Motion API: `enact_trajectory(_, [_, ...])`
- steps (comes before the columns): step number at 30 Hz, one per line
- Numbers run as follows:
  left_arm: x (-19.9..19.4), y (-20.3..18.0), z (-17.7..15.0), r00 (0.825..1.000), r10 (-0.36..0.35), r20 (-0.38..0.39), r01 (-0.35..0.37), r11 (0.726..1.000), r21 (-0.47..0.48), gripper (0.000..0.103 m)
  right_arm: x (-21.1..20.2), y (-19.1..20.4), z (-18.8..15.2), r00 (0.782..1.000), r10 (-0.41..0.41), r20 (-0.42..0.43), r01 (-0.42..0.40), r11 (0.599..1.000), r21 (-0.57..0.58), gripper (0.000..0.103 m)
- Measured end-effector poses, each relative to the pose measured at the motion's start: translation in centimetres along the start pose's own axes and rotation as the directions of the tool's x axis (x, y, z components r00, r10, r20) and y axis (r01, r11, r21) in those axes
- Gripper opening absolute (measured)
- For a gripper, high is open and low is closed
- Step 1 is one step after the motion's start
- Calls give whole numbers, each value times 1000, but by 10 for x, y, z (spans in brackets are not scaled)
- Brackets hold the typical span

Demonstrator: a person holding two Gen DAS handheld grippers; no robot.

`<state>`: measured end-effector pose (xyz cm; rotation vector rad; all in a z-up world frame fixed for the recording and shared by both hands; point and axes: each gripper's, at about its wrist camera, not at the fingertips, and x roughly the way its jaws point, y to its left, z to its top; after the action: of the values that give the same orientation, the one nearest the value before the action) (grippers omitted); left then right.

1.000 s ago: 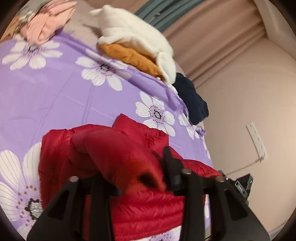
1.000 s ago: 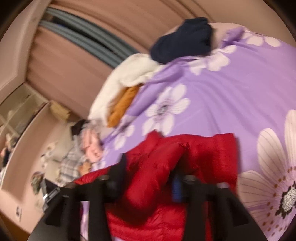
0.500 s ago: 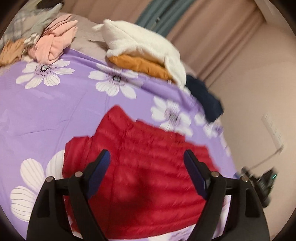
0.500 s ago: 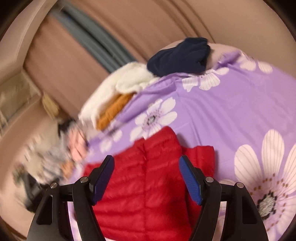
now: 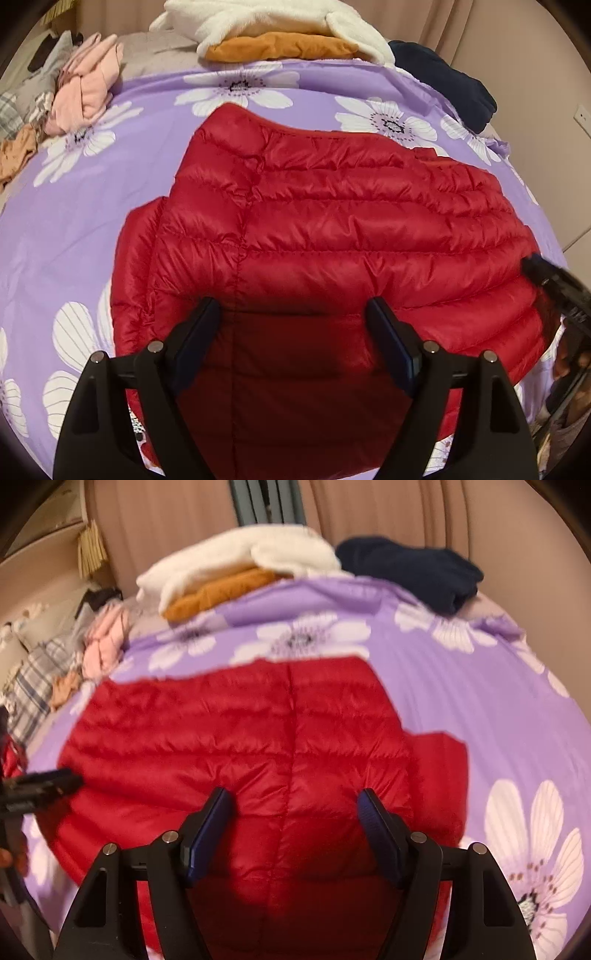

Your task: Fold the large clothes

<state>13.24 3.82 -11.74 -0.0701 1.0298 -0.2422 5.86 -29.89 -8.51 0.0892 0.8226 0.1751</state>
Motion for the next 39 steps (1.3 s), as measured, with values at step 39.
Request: enact_trajectory(39, [-26, -39, -58, 999, -32, -2, 32, 999, 8, 92, -13, 47, -33, 999, -49, 9, 50, 994, -101, 73])
